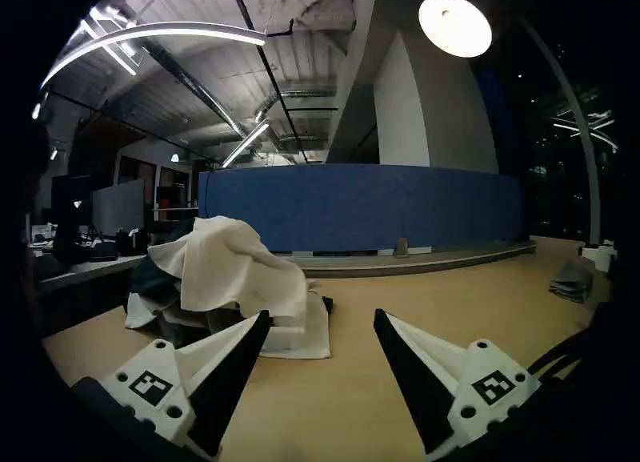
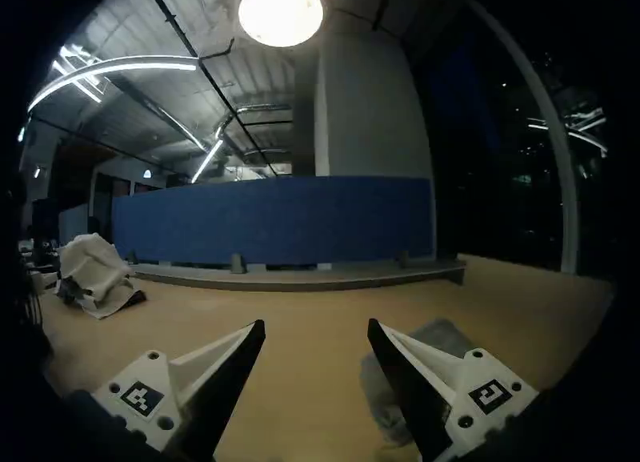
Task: Fold towel
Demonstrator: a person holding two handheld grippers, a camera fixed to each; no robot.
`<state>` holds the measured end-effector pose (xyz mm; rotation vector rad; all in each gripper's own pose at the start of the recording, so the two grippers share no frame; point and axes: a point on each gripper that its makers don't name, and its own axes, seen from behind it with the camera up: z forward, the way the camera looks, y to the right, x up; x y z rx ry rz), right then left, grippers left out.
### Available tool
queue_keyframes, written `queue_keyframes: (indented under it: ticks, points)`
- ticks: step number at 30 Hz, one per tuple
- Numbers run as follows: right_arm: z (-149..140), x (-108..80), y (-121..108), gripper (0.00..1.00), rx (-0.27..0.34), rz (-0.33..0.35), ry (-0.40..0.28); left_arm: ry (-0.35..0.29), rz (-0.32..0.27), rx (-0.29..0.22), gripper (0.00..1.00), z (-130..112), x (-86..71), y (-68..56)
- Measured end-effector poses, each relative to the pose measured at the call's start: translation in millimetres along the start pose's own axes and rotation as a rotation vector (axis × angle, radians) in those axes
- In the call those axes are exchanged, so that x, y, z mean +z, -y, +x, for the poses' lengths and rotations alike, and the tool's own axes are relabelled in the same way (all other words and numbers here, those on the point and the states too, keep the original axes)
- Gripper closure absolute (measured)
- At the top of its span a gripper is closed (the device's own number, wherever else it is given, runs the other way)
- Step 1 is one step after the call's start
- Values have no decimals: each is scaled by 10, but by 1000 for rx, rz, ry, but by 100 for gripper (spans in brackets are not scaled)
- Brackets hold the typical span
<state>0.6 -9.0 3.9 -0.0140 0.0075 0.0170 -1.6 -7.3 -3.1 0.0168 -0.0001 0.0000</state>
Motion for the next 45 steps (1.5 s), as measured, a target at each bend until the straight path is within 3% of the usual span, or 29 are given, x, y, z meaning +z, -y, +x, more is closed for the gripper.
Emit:
queue_keyframes:
  ticks: [45]
  points:
    - [-11,2,6,0,-17,-1,7,0,0,0,3,11,-1,-9]
